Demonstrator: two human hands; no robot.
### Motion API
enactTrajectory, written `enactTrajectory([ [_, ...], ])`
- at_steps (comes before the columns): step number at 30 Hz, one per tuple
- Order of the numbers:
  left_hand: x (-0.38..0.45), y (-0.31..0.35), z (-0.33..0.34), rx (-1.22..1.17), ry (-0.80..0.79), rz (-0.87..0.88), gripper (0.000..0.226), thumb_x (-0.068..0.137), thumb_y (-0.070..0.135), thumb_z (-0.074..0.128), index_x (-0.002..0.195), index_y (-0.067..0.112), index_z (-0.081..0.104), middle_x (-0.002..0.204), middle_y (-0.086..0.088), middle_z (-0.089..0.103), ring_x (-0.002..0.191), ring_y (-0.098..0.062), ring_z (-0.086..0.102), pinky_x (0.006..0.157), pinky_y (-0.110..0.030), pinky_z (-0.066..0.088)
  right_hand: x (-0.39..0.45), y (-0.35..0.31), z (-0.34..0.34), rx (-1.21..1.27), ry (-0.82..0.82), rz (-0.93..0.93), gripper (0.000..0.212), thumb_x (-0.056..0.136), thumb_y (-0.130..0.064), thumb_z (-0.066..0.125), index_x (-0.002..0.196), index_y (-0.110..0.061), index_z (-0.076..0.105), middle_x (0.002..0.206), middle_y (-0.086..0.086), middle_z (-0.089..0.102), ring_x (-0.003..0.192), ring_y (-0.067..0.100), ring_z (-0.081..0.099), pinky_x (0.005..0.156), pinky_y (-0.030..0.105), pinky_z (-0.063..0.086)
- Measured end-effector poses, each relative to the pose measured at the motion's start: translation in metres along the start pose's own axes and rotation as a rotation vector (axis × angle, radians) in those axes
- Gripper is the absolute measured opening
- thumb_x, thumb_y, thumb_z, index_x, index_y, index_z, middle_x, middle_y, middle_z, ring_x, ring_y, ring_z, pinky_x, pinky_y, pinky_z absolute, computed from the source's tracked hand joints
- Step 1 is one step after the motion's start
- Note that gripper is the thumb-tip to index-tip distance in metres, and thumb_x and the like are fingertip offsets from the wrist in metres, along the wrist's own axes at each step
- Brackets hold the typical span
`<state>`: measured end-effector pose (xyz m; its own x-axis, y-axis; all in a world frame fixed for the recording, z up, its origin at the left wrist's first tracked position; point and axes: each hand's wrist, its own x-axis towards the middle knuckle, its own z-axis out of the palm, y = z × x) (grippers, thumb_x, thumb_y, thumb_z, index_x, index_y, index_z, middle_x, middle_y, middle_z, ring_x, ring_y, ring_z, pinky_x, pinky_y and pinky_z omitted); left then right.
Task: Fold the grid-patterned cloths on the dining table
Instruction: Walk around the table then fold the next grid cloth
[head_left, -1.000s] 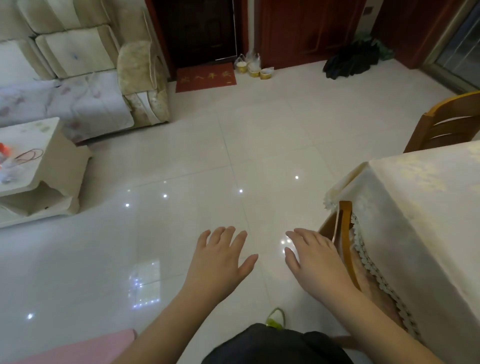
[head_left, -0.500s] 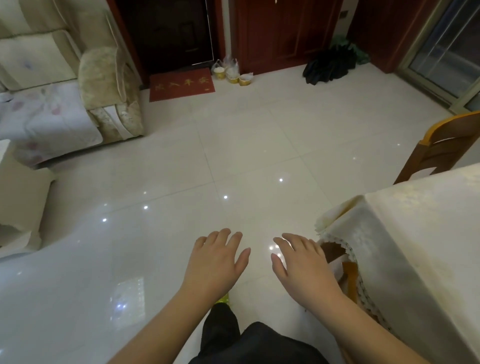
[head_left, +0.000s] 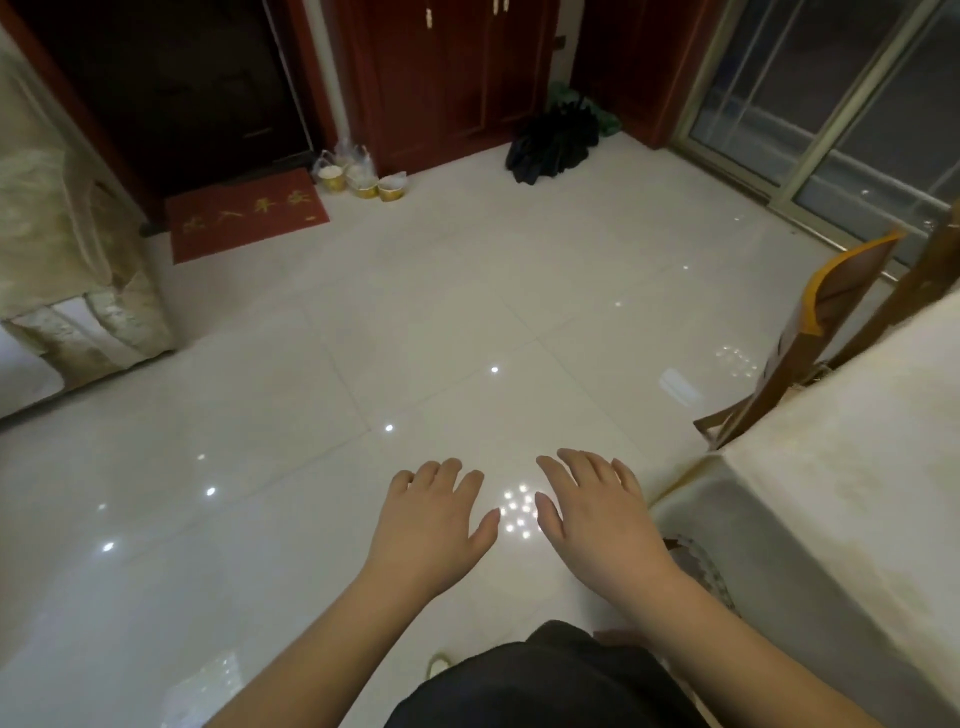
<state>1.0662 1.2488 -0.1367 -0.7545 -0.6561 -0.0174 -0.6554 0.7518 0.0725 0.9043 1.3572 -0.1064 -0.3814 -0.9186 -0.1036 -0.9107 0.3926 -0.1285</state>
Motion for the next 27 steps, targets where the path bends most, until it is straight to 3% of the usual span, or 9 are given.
enactTrajectory([
  [6, 0.097, -0.001, 0.000, 0.008, 0.004, 0.094, 0.050, 0.086, 0.051, 0.038, 0.104, 0.020, 0.072, 0.105, -0.003, 0.071, 0.088, -0.022, 0.068, 0.073, -0.040, 0.053, 0.057, 0.041, 0.004, 0.009, -0.021, 0.105, 0.047, 0.089, -0.043, 0.035, 0.113, -0.022, 0.069, 0.113, 0.003, 0.070, 0.103, 0.023, 0.067, 0.090, 0.046, 0.053],
  [16, 0.300, 0.053, -0.013, 0.041, 0.043, 0.248, 0.050, 0.089, 0.050, 0.035, 0.102, 0.019, 0.072, 0.104, -0.003, 0.071, 0.090, -0.022, 0.067, 0.076, -0.041, 0.052, 0.173, 0.171, -0.004, 0.038, 0.008, 0.309, 0.047, 0.089, -0.044, 0.035, 0.108, -0.022, 0.071, 0.106, 0.002, 0.071, 0.095, 0.021, 0.069, 0.084, 0.041, 0.055],
  [21, 0.379, 0.089, -0.021, 0.036, 0.052, 0.349, 0.051, 0.090, 0.051, 0.035, 0.104, 0.018, 0.071, 0.105, -0.003, 0.070, 0.093, -0.023, 0.067, 0.078, -0.041, 0.051, 0.222, 0.226, -0.028, 0.028, 0.013, 0.321, 0.047, 0.099, -0.043, 0.032, 0.134, -0.021, 0.054, 0.133, 0.004, 0.058, 0.117, 0.023, 0.057, 0.102, 0.040, 0.041],
  [27, 0.456, 0.125, -0.017, 0.016, 0.038, 0.479, 0.050, 0.090, 0.051, 0.036, 0.104, 0.018, 0.071, 0.106, -0.005, 0.070, 0.097, -0.023, 0.066, 0.082, -0.040, 0.052, 0.264, 0.267, -0.037, -0.006, 0.069, 0.498, 0.042, 0.091, -0.045, 0.045, 0.118, -0.022, 0.068, 0.120, 0.004, 0.067, 0.108, 0.023, 0.063, 0.095, 0.042, 0.048],
])
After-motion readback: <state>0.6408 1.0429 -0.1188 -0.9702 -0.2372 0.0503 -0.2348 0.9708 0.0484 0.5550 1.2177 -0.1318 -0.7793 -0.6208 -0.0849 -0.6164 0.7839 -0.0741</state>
